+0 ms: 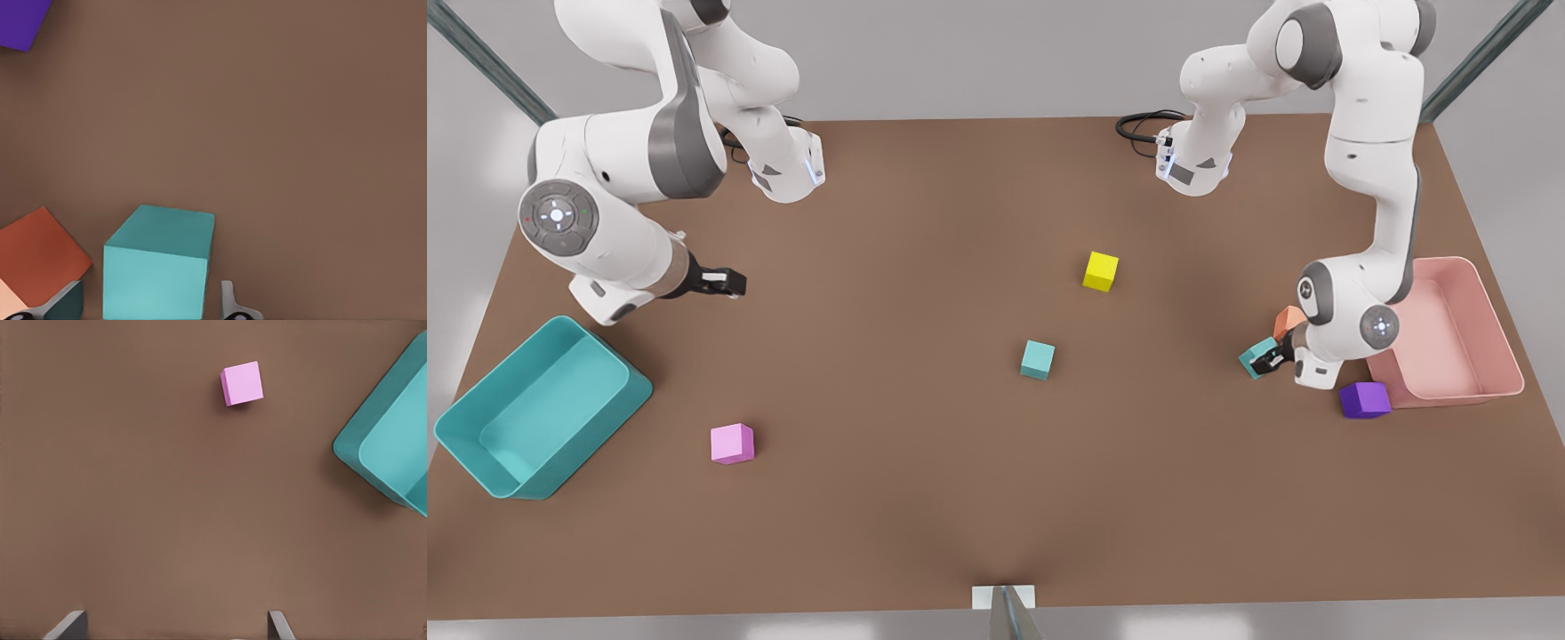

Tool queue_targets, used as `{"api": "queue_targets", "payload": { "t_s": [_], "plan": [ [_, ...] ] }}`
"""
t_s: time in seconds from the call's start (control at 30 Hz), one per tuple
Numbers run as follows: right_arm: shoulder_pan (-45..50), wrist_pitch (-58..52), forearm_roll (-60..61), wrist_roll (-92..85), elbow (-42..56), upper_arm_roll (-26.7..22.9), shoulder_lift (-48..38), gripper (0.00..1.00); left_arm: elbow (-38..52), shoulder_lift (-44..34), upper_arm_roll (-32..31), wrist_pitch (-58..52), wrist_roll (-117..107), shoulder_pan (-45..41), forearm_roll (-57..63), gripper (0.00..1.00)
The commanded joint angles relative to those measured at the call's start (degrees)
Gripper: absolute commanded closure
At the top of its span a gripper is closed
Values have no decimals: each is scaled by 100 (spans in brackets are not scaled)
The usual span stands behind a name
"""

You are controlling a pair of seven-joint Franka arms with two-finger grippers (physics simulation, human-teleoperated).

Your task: Stack the two blue cubes on top of each other

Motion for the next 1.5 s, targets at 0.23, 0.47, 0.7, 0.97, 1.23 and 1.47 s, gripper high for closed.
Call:
{"api": "queue_targets", "payload": {
  "t_s": [0.23, 0.47, 0.7, 0.97, 1.23, 1.47],
  "plan": [
    [-27, 31, 56, -1431, 1, -9, 66, 0, -24, 276, 1, 156, -343, -19, 7, 0],
    [-27, 40, 56, -1396, 1, 0, 101, 0, -33, 356, 1, 253, -247, -36, -64, 0],
    [-36, 40, 153, -1387, -8, -9, 110, 0, -33, 391, 1, 262, -238, -45, -64, 32],
    [-36, 40, 179, -1378, -8, -9, 110, 0, -33, -57, -104, 139, -282, -668, -310, 32],
    [-71, 22, 179, -1387, 1, -9, 110, 0, 1311, -243, -1220, -1030, -1073, -2751, -239, 32],
    [-71, 31, 179, -1387, 1, -9, 110, 0, 2604, 874, -1194, -1022, -1275, -3420, 24, 32]
  ]
}}
